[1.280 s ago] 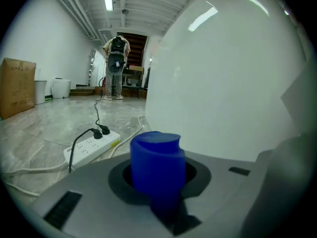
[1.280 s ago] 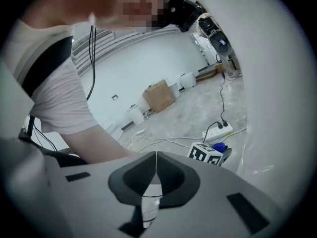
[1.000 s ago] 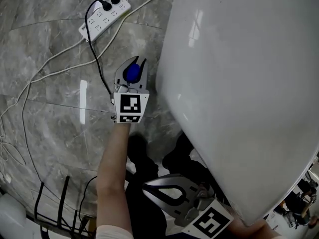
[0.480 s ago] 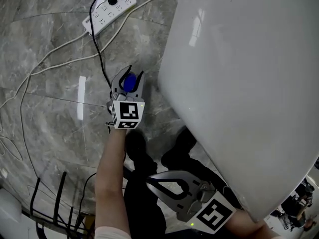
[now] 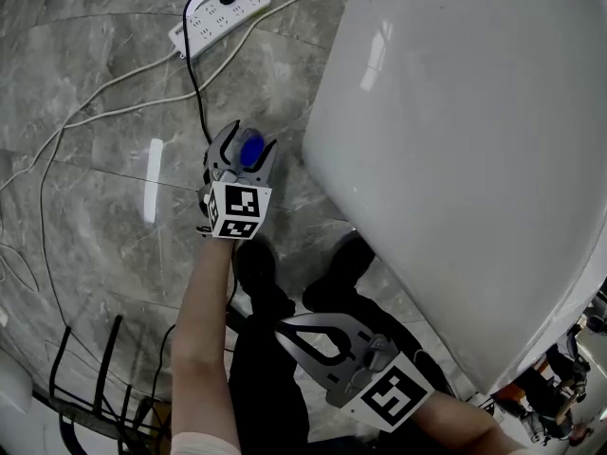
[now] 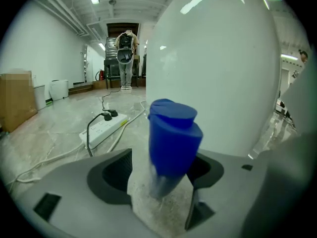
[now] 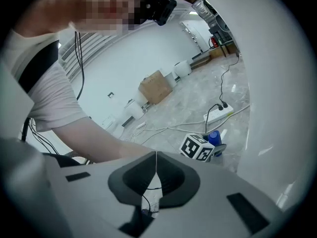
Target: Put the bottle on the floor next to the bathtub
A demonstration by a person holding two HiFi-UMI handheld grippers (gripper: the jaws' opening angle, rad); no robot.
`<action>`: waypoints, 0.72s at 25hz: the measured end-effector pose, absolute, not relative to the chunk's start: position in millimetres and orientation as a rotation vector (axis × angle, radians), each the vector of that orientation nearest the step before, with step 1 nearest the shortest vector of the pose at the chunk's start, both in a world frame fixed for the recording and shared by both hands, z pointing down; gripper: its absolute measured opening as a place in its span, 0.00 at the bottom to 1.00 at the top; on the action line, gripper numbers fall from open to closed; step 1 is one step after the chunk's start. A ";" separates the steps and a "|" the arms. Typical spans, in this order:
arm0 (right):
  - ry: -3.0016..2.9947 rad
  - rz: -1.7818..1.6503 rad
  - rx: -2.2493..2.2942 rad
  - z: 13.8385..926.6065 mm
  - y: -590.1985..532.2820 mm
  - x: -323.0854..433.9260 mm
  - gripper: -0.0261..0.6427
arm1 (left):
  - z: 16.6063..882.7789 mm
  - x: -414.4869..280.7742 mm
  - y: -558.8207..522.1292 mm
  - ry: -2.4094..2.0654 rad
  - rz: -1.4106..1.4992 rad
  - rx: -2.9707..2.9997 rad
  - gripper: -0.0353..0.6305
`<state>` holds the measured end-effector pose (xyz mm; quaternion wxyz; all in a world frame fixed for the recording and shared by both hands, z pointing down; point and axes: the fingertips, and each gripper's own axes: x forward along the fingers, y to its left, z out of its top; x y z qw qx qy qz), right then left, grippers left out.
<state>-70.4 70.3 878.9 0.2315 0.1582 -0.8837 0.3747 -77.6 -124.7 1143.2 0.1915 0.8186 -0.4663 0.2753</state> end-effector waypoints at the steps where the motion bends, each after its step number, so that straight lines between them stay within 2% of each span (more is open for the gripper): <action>1: -2.417 1.034 0.447 877.8 71.8 -69.4 0.08 | 1141.7 -80.9 -118.2 -1.291 0.808 2.294 0.56; 7: -2.434 1.053 0.494 838.2 74.9 -67.7 0.08 | 1101.5 -103.4 -68.7 -1.115 1.030 2.289 0.57; 13: -2.452 1.030 0.530 786.4 70.2 -65.5 0.08 | 1040.6 -124.0 -44.7 -1.002 1.091 2.240 0.56; 18: -2.456 1.015 0.551 733.3 56.9 -60.8 0.08 | 975.1 -112.7 -37.5 -0.868 1.112 2.280 0.56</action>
